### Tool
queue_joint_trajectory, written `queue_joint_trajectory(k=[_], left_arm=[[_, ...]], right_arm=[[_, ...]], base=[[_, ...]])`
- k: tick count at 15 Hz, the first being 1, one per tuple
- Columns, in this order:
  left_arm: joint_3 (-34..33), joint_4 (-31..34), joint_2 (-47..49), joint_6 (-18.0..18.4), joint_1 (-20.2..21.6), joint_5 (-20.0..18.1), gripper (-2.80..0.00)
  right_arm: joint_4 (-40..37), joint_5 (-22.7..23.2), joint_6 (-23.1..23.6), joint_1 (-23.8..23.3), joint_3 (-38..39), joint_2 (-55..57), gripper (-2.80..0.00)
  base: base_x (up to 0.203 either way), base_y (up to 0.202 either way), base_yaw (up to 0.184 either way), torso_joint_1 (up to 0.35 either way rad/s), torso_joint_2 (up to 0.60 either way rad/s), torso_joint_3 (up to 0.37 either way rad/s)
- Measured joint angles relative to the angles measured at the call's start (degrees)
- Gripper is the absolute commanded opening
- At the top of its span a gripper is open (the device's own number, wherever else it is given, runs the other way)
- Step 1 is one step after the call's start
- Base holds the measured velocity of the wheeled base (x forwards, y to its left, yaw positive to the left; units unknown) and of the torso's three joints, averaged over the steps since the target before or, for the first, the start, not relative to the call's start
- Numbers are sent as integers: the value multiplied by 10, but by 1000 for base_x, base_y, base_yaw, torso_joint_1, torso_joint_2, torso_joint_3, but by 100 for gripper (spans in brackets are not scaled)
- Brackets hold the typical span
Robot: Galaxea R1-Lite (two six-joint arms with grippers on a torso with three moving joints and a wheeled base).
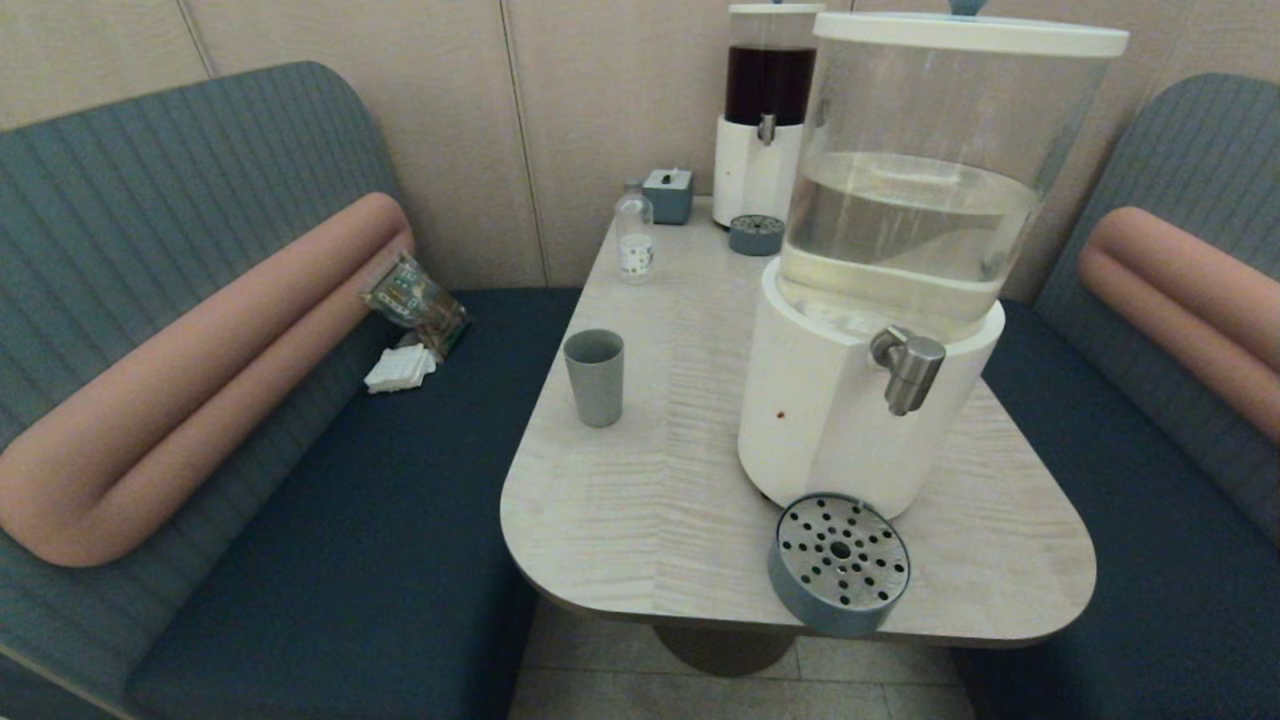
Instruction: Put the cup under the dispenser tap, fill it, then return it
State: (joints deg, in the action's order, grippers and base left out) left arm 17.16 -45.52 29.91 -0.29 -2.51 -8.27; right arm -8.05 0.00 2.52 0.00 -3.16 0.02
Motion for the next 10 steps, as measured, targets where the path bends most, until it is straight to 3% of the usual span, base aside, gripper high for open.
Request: queue_joint_trajectory(k=[3,5,7,10], left_arm=[[48,251,-161,48,14,3,-280],[39,407,-239,103,20,9,-280],[-24,487,-274,125,23,17,-280],[-124,495,-295,137,25,54,-280]], right_arm=[[0,0,0,0,0,0,-280],[0,0,0,0,0,0,-280],[0,0,0,0,0,0,-280],[0,0,0,0,0,0,-280]], base=[[0,0,0,0,0,0],[0,0,0,0,0,0],[0,0,0,0,0,0],[0,0,0,0,0,0]])
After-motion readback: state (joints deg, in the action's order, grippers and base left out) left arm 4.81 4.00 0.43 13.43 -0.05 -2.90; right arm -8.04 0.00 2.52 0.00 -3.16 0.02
